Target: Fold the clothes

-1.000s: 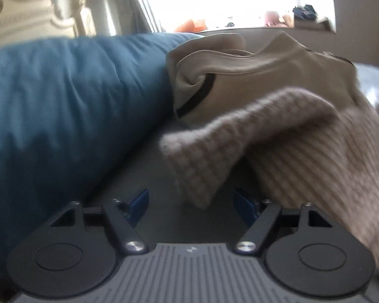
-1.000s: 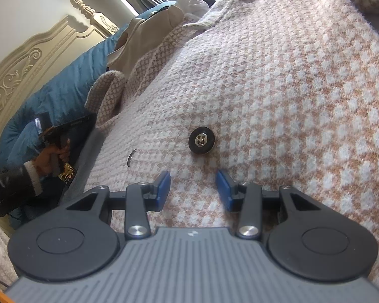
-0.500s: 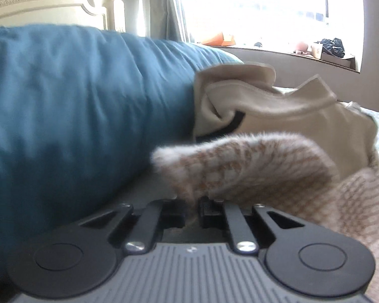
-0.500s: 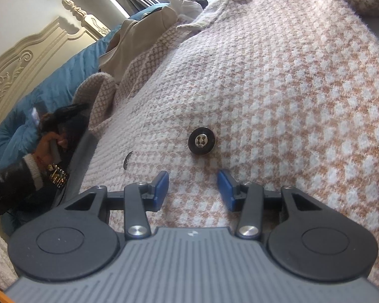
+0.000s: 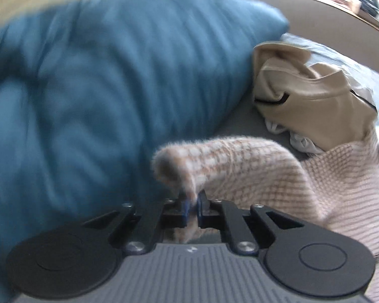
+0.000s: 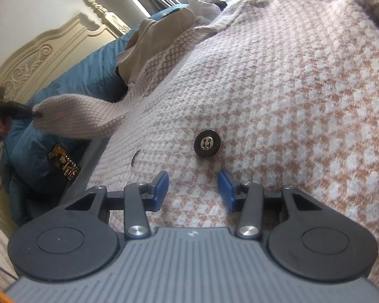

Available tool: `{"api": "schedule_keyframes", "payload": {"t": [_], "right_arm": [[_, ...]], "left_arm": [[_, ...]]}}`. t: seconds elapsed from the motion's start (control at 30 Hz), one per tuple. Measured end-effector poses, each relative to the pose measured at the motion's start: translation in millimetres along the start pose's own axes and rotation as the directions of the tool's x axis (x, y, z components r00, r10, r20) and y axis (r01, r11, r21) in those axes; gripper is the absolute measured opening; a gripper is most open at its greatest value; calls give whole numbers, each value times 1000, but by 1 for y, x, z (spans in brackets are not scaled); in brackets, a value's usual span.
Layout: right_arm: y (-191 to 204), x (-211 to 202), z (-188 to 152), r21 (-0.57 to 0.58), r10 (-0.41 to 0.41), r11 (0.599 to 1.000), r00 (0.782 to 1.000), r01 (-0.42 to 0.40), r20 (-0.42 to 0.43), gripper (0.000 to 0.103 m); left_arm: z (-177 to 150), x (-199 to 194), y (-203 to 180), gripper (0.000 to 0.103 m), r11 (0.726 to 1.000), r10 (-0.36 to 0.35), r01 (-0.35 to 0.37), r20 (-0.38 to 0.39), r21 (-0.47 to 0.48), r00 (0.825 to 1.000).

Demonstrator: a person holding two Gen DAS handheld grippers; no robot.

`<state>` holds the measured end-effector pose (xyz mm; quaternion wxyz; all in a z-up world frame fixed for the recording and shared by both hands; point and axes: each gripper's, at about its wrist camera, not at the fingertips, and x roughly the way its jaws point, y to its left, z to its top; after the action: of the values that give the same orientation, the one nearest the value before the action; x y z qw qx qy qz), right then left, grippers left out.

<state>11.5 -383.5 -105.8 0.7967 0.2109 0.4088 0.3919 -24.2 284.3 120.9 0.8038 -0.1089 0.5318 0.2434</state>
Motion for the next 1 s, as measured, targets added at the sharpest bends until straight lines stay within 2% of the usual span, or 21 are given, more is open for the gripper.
{"api": "schedule_keyframes", "payload": {"t": [0.1,0.2,0.3,0.4,0.47,0.53,0.57,0.63,0.73,0.8,0.9,0.93,1.0], "right_arm": [[1,0,-2,-11,3,1000,1000,-3,15,43],[1,0,-3,-19,4,1000,1000,-3,19,43],[2,0,-2,-21,0,1000,1000,0,18,43],[5,0,-4,-32,-14,999,1000,14,20,43],[6,0,-4,-33,-23,999,999,24,23,43],[9,1,-5,-32,-32,999,999,33,26,44],[10,1,-5,-33,-36,999,999,37,27,44],[11,2,-5,-36,-41,998,999,42,26,45],[12,2,-5,-35,-48,998,999,49,24,45],[13,2,-5,-34,-55,998,998,56,22,45],[17,3,-5,-38,-72,997,997,73,19,45],[18,3,-5,-41,-79,996,997,79,18,45],[21,4,-6,-44,-92,995,996,93,21,45]], "left_arm": [[-9,26,16,7,996,17,-27,-115,-83,993],[-6,65,14,7,993,94,-106,-177,-59,980],[-1,95,6,9,990,125,-137,-228,-39,966],[0,109,3,21,981,186,-196,-278,-5,942],[0,101,2,28,972,233,-229,-250,45,940],[3,87,-1,36,955,296,-284,-174,91,939],[4,80,-5,37,951,303,-292,-126,103,945],[6,73,-16,38,961,251,-245,-31,126,968],[2,85,-51,41,978,91,-98,46,184,995],[-5,108,-82,41,972,-7,-5,51,235,999],[-20,146,-127,41,949,-104,90,33,304,994],[-25,160,-137,41,945,-120,105,31,311,992],[-38,190,-150,41,945,-87,73,29,320,996]]}}
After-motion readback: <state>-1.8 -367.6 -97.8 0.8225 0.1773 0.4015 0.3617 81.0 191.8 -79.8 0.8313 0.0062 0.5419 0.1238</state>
